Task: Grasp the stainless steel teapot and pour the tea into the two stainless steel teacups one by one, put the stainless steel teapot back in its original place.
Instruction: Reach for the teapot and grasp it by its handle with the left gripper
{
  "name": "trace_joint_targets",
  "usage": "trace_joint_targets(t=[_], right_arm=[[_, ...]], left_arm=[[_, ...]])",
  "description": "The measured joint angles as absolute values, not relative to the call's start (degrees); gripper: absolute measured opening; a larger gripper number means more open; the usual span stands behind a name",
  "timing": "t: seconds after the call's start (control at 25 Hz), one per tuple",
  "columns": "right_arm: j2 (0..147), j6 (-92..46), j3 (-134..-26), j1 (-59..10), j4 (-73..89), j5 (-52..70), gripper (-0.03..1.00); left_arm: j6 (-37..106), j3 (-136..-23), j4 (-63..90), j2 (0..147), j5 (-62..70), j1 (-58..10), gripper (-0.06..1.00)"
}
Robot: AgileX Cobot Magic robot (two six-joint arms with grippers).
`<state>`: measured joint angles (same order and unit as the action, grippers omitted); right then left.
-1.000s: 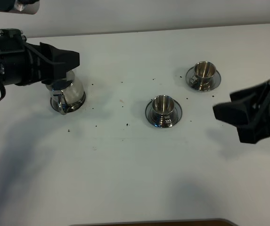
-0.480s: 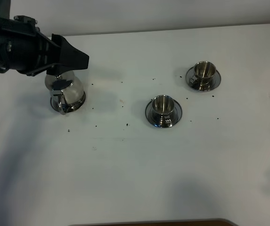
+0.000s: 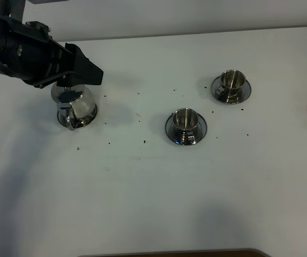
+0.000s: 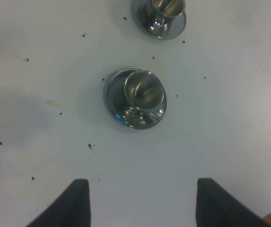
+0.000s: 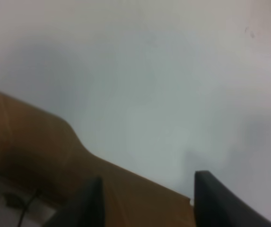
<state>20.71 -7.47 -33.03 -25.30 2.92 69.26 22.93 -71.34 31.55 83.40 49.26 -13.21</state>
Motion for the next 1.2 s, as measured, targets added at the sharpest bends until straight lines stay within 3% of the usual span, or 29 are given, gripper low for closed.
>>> trace_joint_targets(t=[0.64,0.76,1.04,1.2], right_arm=[[13.51,-10.18,-30.12,-24.92,2.60,64.24,0.43],[12.53,-10.31,-30.12,-20.60,2.60,64.23,0.43],[12.41,-10.31,-30.12,-2.50,2.60,64.23,0.43],[11.16,-10.44,-30.12,1.89,2.60,64.18,0.43]], left_arm=[[22.88,-71.34,31.62,83.40,49.16,-13.21,0.55],[22.88,-71.34,31.62,83.40,49.22,-13.21,0.55],[22.88,-71.34,31.62,83.40,49.17,-13.21,0.55],[22.88,-71.34,31.62,83.40,49.04,-13.21,0.55]])
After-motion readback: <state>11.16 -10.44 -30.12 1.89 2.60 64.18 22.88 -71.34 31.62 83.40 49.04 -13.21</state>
